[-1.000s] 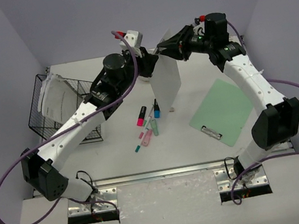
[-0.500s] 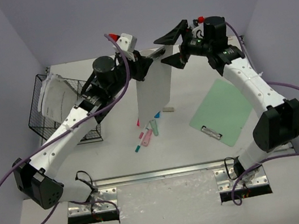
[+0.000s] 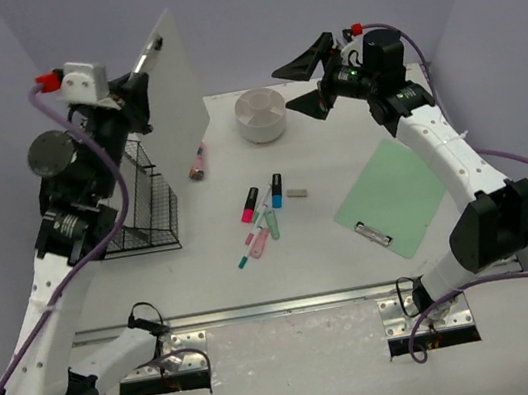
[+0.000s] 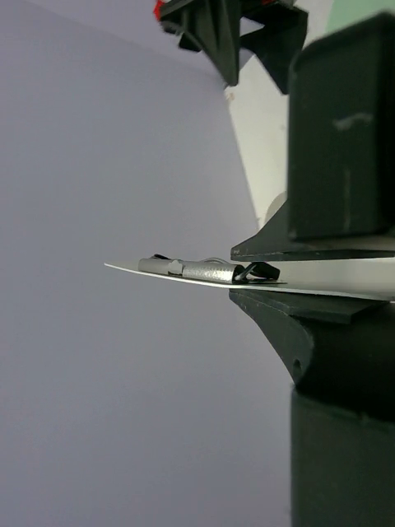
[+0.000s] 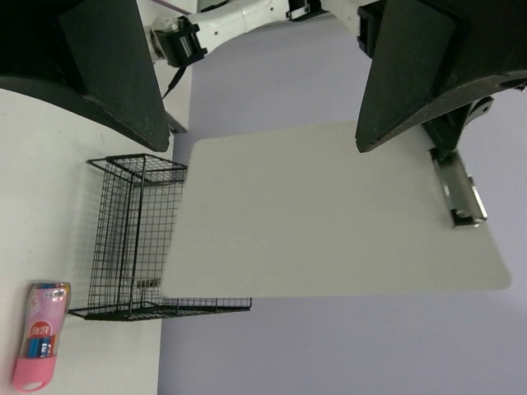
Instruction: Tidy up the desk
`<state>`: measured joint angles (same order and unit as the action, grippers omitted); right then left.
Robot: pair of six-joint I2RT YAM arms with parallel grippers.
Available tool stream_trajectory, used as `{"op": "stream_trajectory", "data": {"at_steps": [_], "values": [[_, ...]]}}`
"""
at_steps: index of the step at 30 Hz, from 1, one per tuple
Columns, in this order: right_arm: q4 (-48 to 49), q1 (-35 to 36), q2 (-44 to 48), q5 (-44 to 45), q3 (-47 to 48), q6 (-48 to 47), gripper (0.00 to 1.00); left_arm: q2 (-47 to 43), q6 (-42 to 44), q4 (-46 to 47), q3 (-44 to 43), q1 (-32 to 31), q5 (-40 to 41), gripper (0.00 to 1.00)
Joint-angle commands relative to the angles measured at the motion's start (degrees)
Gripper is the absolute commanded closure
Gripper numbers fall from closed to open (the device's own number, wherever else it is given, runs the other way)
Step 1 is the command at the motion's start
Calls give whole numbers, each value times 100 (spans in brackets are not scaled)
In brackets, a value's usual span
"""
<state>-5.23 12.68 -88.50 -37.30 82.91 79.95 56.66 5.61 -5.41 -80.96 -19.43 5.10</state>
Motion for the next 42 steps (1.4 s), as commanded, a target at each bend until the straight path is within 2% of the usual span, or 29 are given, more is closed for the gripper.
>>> {"op": "stream_trajectory", "data": {"at_steps": [1, 6, 12, 17, 23, 28, 31, 32, 36, 39, 42], "values": [[423, -46, 256, 73, -3, -516, 6, -535, 1171, 561, -426, 309, 1000, 100], [488, -46, 199, 77, -74, -577, 6, -340, 2306, 902, -1194, 326, 1611, 100], [771, -46, 139, -33, -214, -550, 6, 226, 3256, 960, -2059, 326, 1738, 100], [842, -46, 96, -121, -223, -498, 6, 882, 3772, 219, -2786, 327, 1605, 100], [892, -46, 88, -182, -223, -489, 7, 1483, 3702, -677, -3580, 511, 1178, 100], [933, -46, 50, -251, -241, -486, 7, 1903, 2910, -1551, -4127, 1535, 155, 100], [954, -46, 35, -278, -249, -472, 7, 2111, 2178, -2006, -4366, 2715, -947, 100], [960, -46, 22, -291, -256, -471, 7, 2175, 1872, -2115, -4366, 3422, -1466, 100], [1001, -45, -12, -321, -296, -471, 7, 2235, 900, -2059, -4184, 4717, -3124, 100], [1038, -44, -42, -320, -333, -471, 7, 2249, 340, -1799, -3968, 5433, -3840, 100], [1075, -46, -74, -311, -358, -463, 7, 2253, 69, -1610, -3820, 5787, -4386, 100]]}}
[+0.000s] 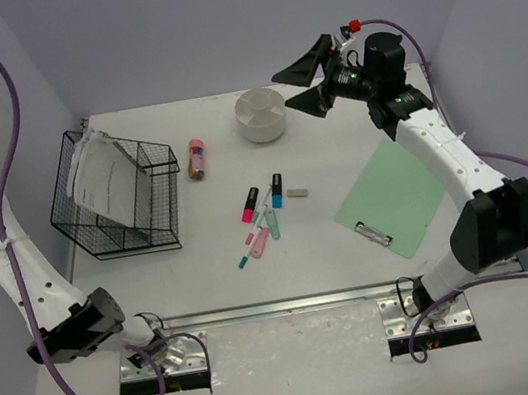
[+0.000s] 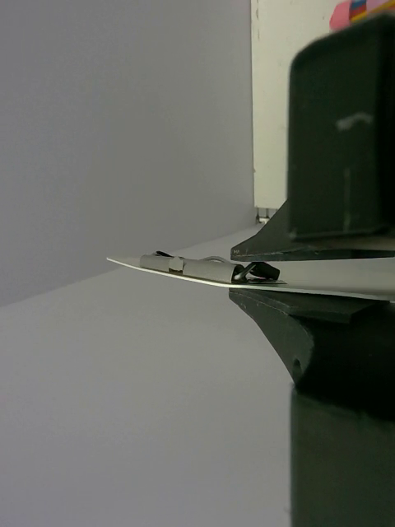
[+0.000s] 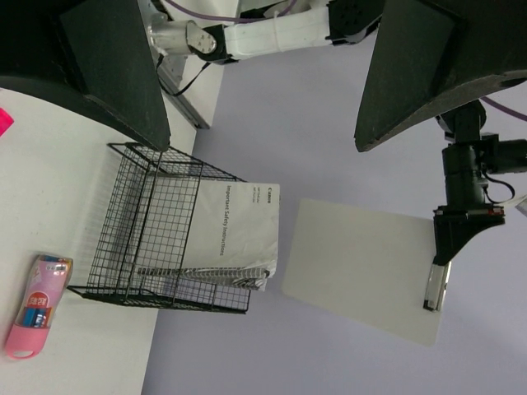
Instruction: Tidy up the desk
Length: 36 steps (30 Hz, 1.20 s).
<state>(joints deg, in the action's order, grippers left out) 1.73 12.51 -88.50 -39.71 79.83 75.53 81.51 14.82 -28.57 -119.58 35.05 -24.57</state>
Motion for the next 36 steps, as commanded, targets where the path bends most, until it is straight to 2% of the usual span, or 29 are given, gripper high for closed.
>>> {"op": "stream_trajectory", "data": {"at_steps": [1, 11, 17, 23, 28, 32, 36], "values": [[397, -30, -86, -72, -64, -18, 7, -253, -984, 852, 135, 478, -1595, 100], [503, -21, -149, -107, -168, 6, 8, -296, -2330, 2283, 612, 1463, -2788, 100], [539, -21, -159, -181, -248, -14, 8, -258, -2767, 2666, 596, 1559, -2880, 100], [309, -30, -220, -291, -116, -277, 8, -154, -2773, 2418, 235, 1558, -2658, 100], [-220, -56, -347, -379, 247, -818, 7, -271, -2582, 2251, 312, 1558, -2539, 100], [-461, -199, -374, -337, 540, -1148, 6, -401, -2468, 2249, 658, 1558, -2519, 100], [-889, -397, -426, -341, 998, -1587, 3, -728, -2396, 2569, 1404, 1558, -2517, 100]]}}
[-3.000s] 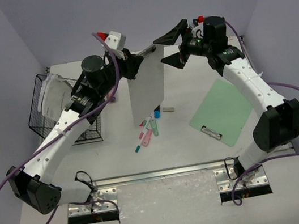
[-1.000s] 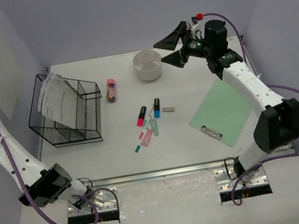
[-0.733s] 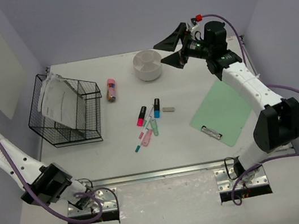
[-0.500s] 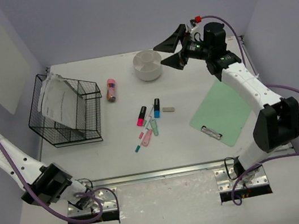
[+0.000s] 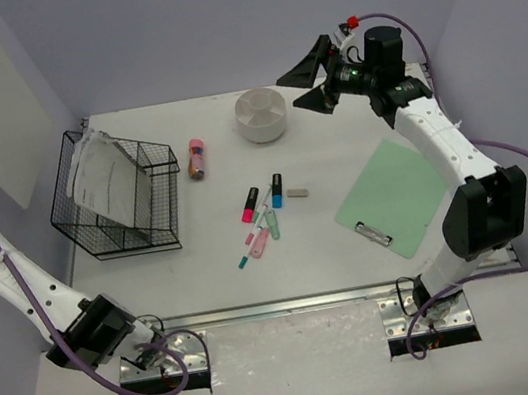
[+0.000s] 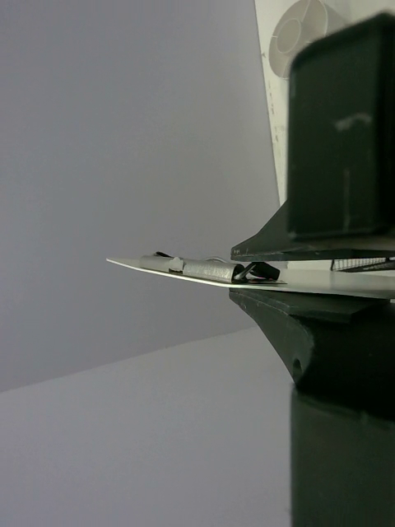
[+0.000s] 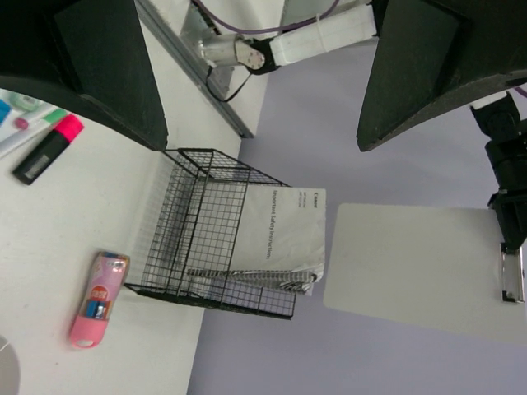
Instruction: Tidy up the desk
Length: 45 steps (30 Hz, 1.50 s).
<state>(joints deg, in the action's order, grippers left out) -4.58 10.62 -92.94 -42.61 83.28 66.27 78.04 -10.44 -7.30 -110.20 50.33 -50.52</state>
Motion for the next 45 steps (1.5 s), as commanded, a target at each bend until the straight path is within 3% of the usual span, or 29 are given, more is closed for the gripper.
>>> {"op": "stream_trajectory", "data": {"at_steps": [1, 15, 23, 45], "values": [[-405, -251, 8, -43, 759, -792, 2, -439, 116, 519, 591, 30, 82, 100], [-1015, -359, 57, 150, 1081, -1733, 1, -960, -565, 1822, 2158, 28, 232, 100], [-1010, -359, -48, 165, 1050, -1793, 1, -1459, -792, 2540, 3382, 21, 736, 100], [-965, -359, -64, 50, 863, -1820, 1, -1896, -1188, 3363, 5838, -133, 1354, 100]]}}
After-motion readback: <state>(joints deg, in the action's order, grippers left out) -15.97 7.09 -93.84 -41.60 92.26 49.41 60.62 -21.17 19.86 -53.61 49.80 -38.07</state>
